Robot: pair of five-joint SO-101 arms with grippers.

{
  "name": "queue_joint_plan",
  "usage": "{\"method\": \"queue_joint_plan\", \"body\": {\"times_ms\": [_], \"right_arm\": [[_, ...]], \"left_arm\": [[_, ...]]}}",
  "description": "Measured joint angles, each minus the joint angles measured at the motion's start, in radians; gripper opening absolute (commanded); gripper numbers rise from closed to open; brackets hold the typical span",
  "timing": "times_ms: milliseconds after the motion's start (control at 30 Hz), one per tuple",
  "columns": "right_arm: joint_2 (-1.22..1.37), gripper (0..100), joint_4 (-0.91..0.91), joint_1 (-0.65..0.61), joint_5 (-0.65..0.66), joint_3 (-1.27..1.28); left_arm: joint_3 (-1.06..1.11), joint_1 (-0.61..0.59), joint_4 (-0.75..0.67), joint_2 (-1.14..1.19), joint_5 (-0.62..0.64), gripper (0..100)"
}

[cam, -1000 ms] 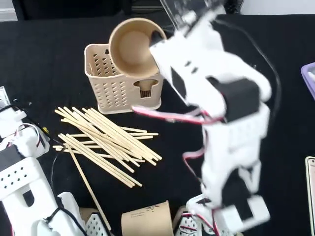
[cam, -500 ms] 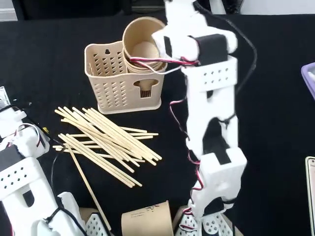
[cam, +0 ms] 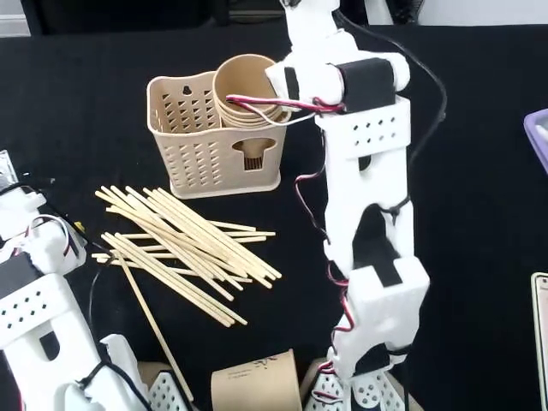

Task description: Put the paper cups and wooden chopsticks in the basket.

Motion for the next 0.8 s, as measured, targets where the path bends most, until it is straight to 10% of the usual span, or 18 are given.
{"method": "queue_joint_plan", "body": {"times_ms": [267,600,800], "right_arm": [[-0.327,17.2,0.046,0.000,-0.020,0.161],[-0.980,15.8,0.041,-0.181,0.005,1.158],[-1.198,15.9,0.026,-0.238,0.358,1.623]], "left_arm": [[0.000,0.000,0.000,0.000,0.000,21],[0.000,0.000,-0.005,0.000,0.000,21],[0.000,0.000,-0.008,0.000,0.000,21]]}}
